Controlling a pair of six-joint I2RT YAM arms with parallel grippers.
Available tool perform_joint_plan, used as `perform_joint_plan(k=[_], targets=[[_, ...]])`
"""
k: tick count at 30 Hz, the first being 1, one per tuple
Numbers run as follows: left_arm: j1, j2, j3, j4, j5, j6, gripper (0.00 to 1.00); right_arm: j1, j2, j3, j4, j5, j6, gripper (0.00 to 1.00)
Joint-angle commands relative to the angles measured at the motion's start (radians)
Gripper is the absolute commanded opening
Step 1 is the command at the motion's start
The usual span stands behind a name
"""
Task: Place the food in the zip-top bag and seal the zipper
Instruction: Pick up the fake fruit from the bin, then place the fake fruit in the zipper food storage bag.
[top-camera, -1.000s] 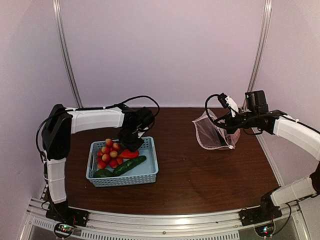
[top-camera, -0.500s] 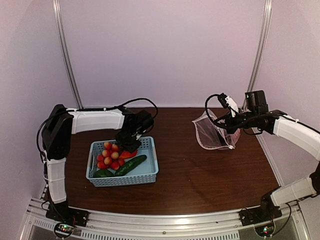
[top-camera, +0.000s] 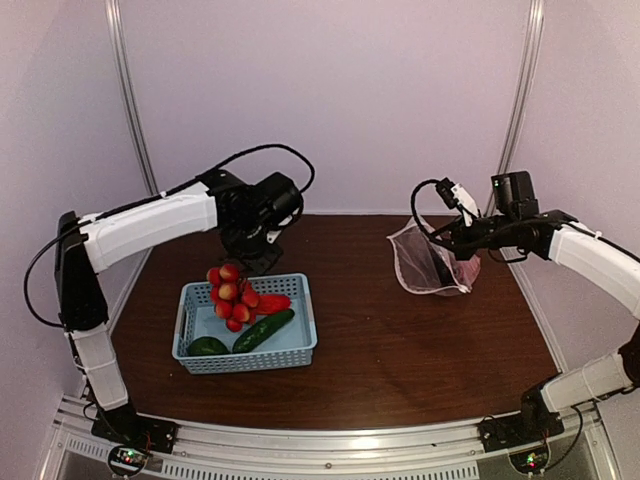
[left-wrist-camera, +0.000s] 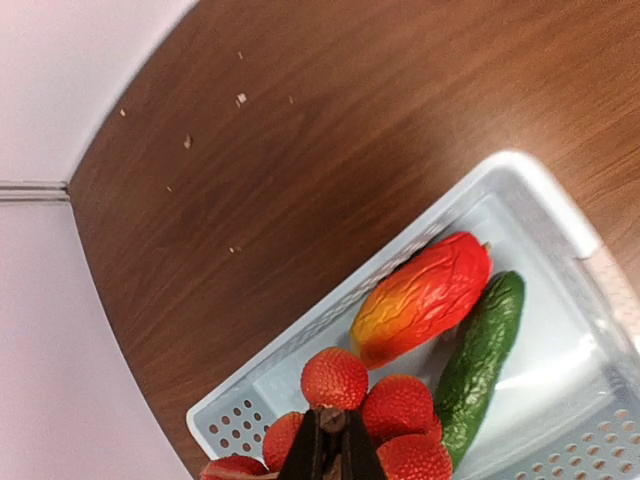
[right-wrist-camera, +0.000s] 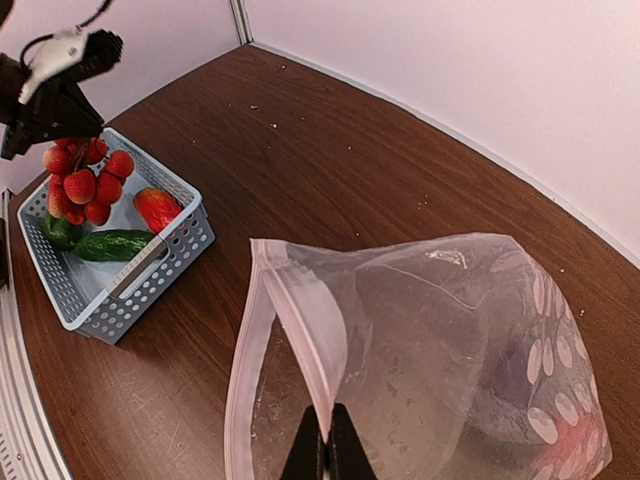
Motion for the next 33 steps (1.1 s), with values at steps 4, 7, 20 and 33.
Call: perform_joint_plan(k=[4,7,20,33], targets=[[-0.037,-0.222,0.075,0.001,0.079,-0.017,0.00,-0.008,0.041,0.158,-0.144,-0.011,0.002,0.00],[-0.040,-0.335,-0.054,0.146,0.099,-0.009,0.00,0.025,0.050,0.161,-0.130,0.005,0.036,0.00],[-0.053,-0.727,-0.431,0.779,0.383,-0.077,0.00,0.084,0.166,0.389,-0.323,0.100,0.011,0.00],[-0.161,-0.588,-0.469,1.347,0.566,-0.142,0.00,0.095,0.194,0.468,-0.351,0.067,0.066,0.00]])
